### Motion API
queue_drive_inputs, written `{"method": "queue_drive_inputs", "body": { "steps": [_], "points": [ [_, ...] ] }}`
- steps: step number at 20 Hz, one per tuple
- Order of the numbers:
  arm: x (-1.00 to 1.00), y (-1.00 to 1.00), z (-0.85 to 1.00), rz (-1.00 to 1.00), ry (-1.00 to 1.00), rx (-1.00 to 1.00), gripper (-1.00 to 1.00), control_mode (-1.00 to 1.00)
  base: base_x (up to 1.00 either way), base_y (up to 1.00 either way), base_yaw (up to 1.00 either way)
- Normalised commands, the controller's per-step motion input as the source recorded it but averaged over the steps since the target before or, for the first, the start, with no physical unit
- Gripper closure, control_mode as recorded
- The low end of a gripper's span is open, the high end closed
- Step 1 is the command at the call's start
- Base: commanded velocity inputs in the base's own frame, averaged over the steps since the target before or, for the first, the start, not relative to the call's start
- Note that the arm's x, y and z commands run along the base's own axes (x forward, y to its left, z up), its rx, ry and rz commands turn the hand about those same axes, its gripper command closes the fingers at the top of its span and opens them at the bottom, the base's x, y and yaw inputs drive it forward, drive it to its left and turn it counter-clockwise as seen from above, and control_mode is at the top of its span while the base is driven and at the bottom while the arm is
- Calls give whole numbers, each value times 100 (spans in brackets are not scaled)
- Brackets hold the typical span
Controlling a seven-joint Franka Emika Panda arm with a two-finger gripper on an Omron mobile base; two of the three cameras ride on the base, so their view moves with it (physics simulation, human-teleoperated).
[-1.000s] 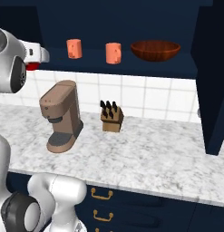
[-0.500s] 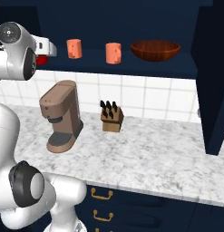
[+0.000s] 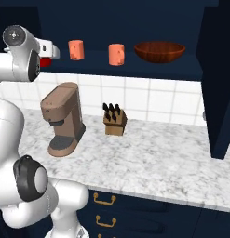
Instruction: Gather all objects into one cabinet and sort the glasses and bowls to opposite sides.
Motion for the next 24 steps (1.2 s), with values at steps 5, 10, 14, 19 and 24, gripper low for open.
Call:
{"method": "queue_drive_inputs", "body": {
  "steps": [5, 10, 14, 19, 24],
  "points": [
    [58, 11, 0, -1, 0, 0, 100, -100, 0, 0, 0],
    [49, 3, 0, 0, 0, 0, 100, -100, 0, 0, 0],
    [27, 1, -15, 0, 0, 0, 100, -100, 0, 0, 0],
    [22, 0, -20, 0, 0, 0, 100, -100, 0, 0, 0],
    [25, 0, -8, 0, 0, 0, -100, -100, 0, 0, 0]
  ]
}}
